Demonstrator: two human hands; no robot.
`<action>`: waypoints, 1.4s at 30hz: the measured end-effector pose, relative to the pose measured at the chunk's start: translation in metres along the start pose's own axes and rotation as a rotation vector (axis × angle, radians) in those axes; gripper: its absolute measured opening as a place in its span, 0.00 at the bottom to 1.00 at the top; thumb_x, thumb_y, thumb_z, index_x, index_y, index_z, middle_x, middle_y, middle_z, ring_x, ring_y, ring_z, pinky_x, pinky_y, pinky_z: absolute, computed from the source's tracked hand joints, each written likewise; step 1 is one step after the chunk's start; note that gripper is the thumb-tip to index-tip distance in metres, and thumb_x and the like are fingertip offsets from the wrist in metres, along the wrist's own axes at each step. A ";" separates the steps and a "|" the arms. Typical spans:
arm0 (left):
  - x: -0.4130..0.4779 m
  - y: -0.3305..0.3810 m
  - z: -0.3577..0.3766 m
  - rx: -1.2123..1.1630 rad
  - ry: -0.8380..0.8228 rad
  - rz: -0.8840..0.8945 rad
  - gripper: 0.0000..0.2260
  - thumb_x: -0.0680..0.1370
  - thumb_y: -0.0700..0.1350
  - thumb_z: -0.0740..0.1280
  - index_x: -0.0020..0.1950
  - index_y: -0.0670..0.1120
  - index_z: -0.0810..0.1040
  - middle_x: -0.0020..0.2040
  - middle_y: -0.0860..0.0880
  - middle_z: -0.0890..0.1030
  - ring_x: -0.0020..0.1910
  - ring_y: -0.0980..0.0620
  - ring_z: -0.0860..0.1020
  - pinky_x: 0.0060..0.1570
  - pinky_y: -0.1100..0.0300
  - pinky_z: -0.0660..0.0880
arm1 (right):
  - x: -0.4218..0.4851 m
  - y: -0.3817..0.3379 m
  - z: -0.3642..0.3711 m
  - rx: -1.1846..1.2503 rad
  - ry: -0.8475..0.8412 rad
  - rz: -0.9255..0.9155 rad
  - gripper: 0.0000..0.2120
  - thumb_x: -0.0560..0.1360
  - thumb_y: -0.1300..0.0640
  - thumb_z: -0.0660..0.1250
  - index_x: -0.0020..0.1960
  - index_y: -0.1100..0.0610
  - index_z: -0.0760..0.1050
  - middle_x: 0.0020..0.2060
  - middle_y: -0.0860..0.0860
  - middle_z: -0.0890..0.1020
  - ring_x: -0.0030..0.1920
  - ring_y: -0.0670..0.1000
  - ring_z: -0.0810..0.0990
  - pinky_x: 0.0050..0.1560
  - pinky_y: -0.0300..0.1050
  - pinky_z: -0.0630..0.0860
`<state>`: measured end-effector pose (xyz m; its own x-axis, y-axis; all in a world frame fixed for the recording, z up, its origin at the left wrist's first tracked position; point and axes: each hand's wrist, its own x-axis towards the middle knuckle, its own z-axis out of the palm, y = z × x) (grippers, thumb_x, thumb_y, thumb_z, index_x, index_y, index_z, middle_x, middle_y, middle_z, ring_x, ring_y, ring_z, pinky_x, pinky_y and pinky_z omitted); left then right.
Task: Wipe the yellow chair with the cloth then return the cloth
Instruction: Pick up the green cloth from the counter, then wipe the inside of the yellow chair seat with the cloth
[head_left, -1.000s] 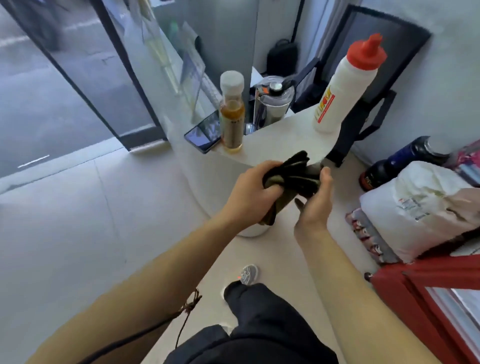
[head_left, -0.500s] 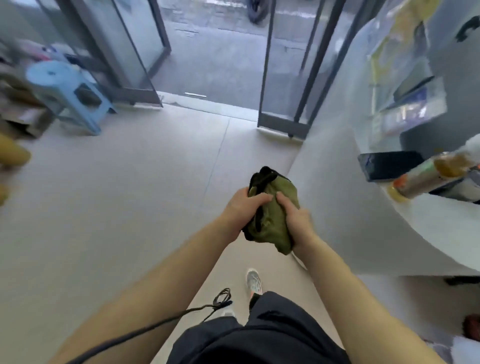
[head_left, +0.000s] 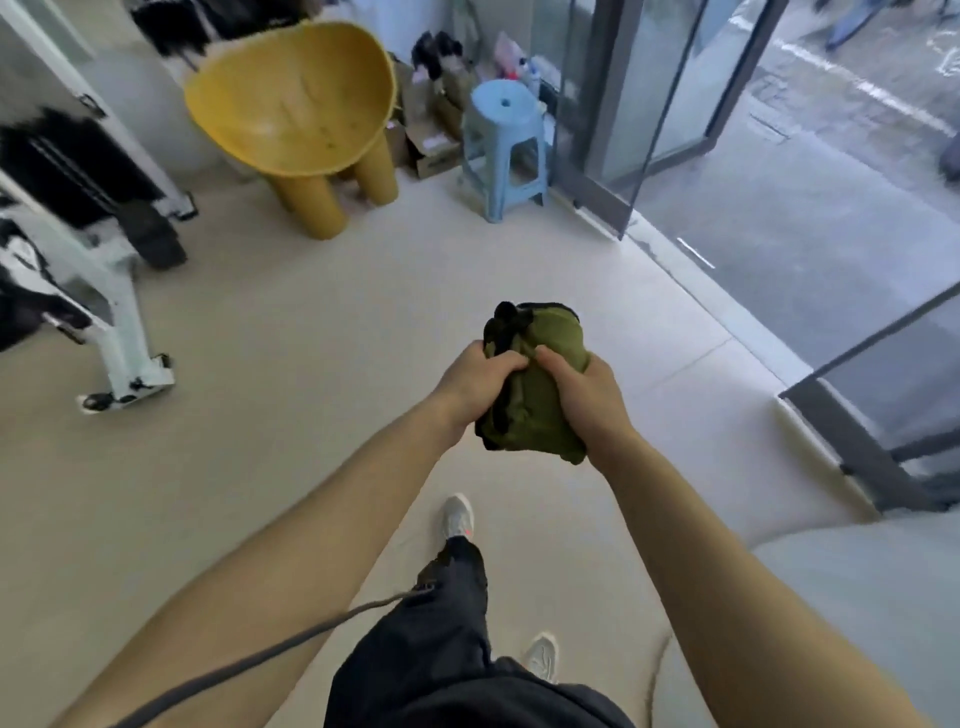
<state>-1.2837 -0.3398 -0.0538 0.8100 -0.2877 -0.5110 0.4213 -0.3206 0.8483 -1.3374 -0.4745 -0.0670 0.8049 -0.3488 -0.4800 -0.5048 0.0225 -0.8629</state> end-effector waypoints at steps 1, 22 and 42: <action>0.011 0.003 -0.015 -0.036 0.037 -0.004 0.17 0.72 0.53 0.68 0.56 0.46 0.81 0.51 0.45 0.86 0.53 0.46 0.83 0.58 0.45 0.79 | 0.014 -0.011 0.014 -0.015 -0.023 -0.009 0.26 0.68 0.35 0.69 0.58 0.52 0.78 0.48 0.52 0.86 0.47 0.54 0.86 0.50 0.57 0.84; 0.358 0.147 -0.343 -0.324 0.243 -0.123 0.10 0.79 0.48 0.65 0.55 0.46 0.81 0.55 0.44 0.85 0.57 0.43 0.82 0.51 0.52 0.79 | 0.390 -0.268 0.299 -0.231 -0.291 -0.037 0.24 0.74 0.39 0.69 0.60 0.56 0.76 0.49 0.53 0.84 0.49 0.55 0.84 0.54 0.56 0.82; 0.766 0.316 -0.601 -0.467 0.555 -0.227 0.12 0.76 0.49 0.69 0.56 0.46 0.82 0.52 0.45 0.86 0.52 0.44 0.83 0.55 0.48 0.80 | 0.825 -0.494 0.529 -0.512 -0.379 -0.116 0.25 0.78 0.43 0.63 0.71 0.55 0.68 0.63 0.53 0.75 0.56 0.55 0.76 0.53 0.50 0.73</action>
<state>-0.2852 -0.1193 -0.0937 0.7174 0.2752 -0.6400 0.6308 0.1332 0.7644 -0.2591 -0.2776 -0.1197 0.8702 0.0350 -0.4914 -0.4172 -0.4782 -0.7728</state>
